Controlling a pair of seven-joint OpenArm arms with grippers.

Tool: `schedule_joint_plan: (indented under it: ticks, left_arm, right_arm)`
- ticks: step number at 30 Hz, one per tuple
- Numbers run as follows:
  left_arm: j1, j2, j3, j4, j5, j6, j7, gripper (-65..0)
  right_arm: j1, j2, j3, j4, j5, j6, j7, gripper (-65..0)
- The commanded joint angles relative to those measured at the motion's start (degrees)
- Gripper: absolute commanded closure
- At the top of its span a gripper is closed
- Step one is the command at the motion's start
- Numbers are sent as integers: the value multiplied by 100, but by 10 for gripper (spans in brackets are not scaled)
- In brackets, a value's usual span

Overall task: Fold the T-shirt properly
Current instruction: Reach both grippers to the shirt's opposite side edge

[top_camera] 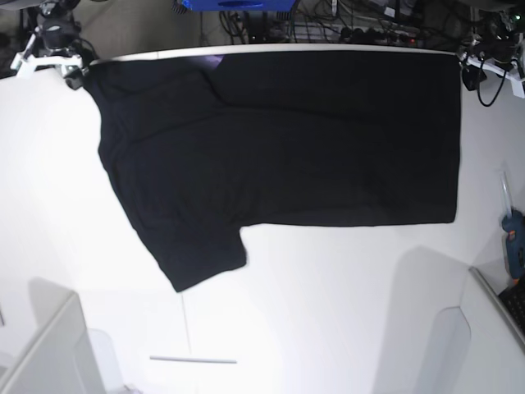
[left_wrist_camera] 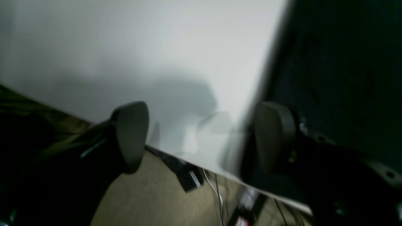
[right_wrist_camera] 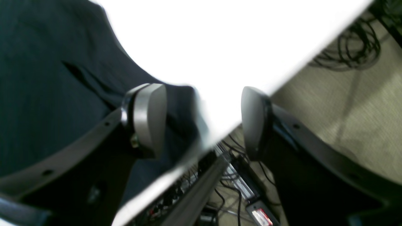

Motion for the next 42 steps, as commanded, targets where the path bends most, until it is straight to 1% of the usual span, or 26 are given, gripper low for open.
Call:
schedule_joint_plan:
  ticks: [1, 4, 7, 8, 9, 11, 12, 14, 16, 20, 24, 26, 28, 29, 31, 33, 35, 39, 42]
  left_arm:
    - [-33, -105, -165, 153, -30, -8, -82, -502]
    - [-156, -105, -394, 469, -30, -8, -82, -502]
    - [-279, -105, -394, 830, -30, -8, -82, -500]
    - [-305, -105, -385, 918, -30, -8, -82, -490]
    - [-393, -105, -297, 1006, -30, -8, -82, -462]
    - [-481, -158, -121, 1058, -21, -8, -82, -367]
    - [-525, -237, -42, 1058, -21, -8, -82, -304]
    - [-587, -343, 195, 1050, -21, -8, -82, -163]
    - [-604, -360, 354, 1050, -21, -8, -82, -8]
    - [-798, -360, 424, 1041, -21, -8, -82, 0]
    - [-903, -369, 433, 1050, -21, -8, -82, 0]
    - [-947, -378, 442, 1050, -21, -8, -82, 0]
    - [-965, -492, 600, 1041, 14, -8, -82, 0]
    - [-938, -606, 776, 1041, 128, -8, -82, 0]
    - [-938, -721, 1118, 1041, 436, -8, -82, 0]
    - [-982, -730, 1312, 1041, 753, -8, -91, 0]
    - [-991, -721, 1347, 1041, 911, -8, -99, 0]
    - [-991, -721, 1365, 1014, 911, -8, -108, 0]
    - [-1097, -721, 1365, 953, 920, -8, -108, 0]
  right_arm:
    - [66, 263, 15, 110, 51, 42, 147, -359]
    - [462, 562, -284, -22, 51, 42, 51, -359]
    - [910, 799, -600, -66, 51, 42, -134, -359]
    - [1069, 843, -706, -66, 51, 42, -178, -359]
    - [1236, 861, -820, -66, 51, 42, -231, -359]
    - [1614, 984, -1005, -66, 42, 42, -354, -359]
    - [1807, 1045, -1128, -83, 42, 42, -450, -357]
    - [2194, 1133, -1374, -180, 42, 33, -635, -357]
    - [2616, 1230, -1594, -391, 42, 24, -802, -356]
    - [3389, 1282, -1954, -1050, 33, 16, -1004, -356]
    - [4014, 1344, -2306, -1762, -46, 16, -1013, -356]
    - [4374, 1388, -2622, -2184, -354, 16, -987, -356]
    - [4708, 1362, -2833, -2571, -758, 16, -978, -356]
    - [4937, 1344, -2930, -2817, -1030, 24, -978, -357]
    - [5306, 1344, -3053, -3292, -1400, 42, -951, -357]
    - [5614, 1344, -3114, -3723, -1567, 42, -723, -359]
    - [5860, 1379, -3202, -4109, -1593, 42, -573, -359]
    - [6334, 1397, -3440, -4918, -1602, 51, -486, -360]
    - [6563, 1397, -3677, -5349, -1611, 86, -187, -360]
